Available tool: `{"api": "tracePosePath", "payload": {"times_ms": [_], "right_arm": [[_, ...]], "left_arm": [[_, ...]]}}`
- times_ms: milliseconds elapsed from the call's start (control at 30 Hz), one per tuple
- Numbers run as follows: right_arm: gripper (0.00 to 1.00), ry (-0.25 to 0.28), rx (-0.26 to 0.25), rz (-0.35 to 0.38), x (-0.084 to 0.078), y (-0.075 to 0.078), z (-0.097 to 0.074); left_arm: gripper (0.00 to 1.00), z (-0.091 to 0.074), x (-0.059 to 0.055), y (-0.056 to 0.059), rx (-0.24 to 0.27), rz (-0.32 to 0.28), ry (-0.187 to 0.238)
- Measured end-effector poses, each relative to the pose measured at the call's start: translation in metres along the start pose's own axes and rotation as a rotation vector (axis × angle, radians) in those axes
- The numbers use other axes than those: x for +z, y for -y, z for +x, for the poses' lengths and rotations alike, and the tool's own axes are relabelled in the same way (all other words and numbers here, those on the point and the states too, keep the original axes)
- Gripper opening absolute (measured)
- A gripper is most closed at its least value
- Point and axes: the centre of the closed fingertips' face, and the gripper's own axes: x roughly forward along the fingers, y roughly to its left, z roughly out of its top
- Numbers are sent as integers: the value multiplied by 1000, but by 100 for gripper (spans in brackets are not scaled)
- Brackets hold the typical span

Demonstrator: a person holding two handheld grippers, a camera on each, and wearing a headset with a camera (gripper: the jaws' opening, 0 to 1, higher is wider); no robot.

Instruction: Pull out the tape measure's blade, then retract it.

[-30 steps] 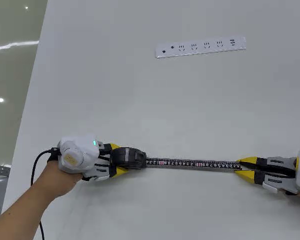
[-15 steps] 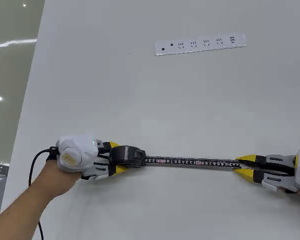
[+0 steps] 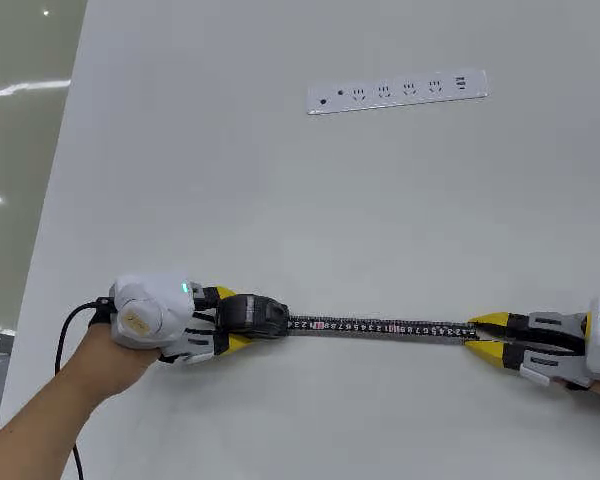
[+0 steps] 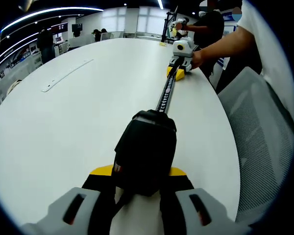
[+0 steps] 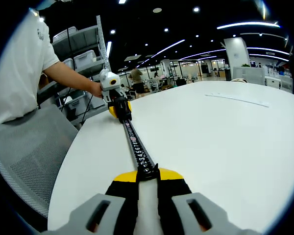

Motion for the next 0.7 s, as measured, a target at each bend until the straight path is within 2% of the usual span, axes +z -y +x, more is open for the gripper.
{"api": "tracePosePath", "payload": {"times_ms": [100,167,333,700], "right_arm": [[13,-14,-1,-13,0,-1,0],[13,-11,-17,8,0,3,-2],[14,-21,-10,-4,1,-1,3],[18,-28,-12,-5,1,-2,1]], "left_arm": [[31,0,0,0,-2,8,-3],[32,0,0,0,-4,9,-2],[32,0,-1,0,-5,8,-2],[32,-1,-2,1,1,2,-11]]}}
